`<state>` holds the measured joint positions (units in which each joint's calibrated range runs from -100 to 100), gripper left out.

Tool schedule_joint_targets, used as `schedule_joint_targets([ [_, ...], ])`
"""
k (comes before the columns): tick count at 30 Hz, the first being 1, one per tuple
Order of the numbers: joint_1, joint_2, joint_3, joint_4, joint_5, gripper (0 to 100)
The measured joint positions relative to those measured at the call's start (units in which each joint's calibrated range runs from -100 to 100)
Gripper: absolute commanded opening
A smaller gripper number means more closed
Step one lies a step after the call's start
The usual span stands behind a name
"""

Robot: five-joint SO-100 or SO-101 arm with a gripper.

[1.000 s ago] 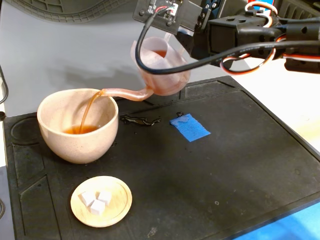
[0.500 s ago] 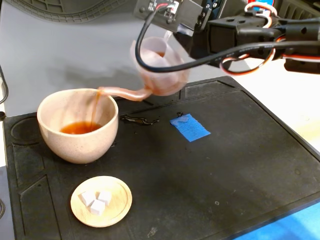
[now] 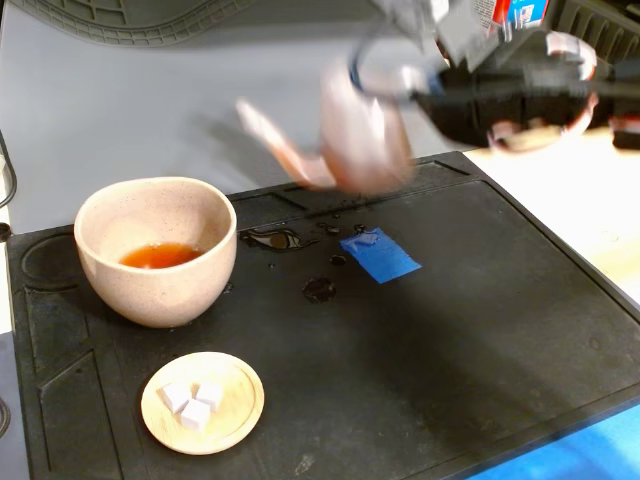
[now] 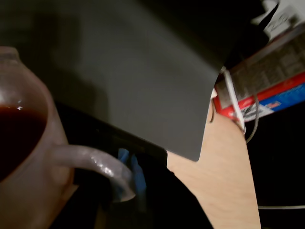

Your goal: Pick up a kettle and pour liquid into a cup.

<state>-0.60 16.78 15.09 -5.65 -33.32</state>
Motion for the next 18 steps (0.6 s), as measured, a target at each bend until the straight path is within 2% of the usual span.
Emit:
schedule_joint_targets([
  [10,0.3,-0.17,10.32,-0.09,0.0,1],
  [18,0.6,4.45,10.52,-0.44,-0.26,1],
])
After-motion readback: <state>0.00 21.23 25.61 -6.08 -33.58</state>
